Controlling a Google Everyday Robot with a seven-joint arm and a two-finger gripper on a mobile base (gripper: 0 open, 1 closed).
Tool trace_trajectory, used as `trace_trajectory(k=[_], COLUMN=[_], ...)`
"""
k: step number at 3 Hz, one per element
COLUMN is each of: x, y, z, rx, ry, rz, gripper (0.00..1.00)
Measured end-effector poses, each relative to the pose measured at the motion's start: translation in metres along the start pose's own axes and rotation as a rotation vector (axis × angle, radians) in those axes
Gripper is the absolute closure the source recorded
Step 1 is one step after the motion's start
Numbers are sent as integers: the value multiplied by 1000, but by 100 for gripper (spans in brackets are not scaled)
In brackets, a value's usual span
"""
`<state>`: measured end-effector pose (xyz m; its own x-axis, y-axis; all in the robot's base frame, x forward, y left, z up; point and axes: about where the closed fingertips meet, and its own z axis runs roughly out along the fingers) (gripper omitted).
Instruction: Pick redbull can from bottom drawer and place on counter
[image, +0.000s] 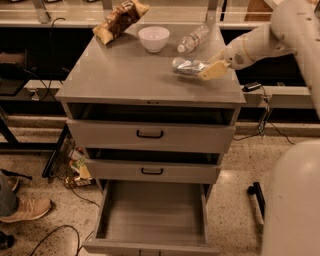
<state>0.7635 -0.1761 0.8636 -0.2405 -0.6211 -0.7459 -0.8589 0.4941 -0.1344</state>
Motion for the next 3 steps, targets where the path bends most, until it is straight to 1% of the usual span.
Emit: trace_trajectory(k=[1,2,3], x=[-6,-10,-12], y=[-2,-2,-2], z=[21,34,38], rx=[-11,-27,-37], ry=[10,11,10], rz=[3,-3,-4], gripper=[65,42,19])
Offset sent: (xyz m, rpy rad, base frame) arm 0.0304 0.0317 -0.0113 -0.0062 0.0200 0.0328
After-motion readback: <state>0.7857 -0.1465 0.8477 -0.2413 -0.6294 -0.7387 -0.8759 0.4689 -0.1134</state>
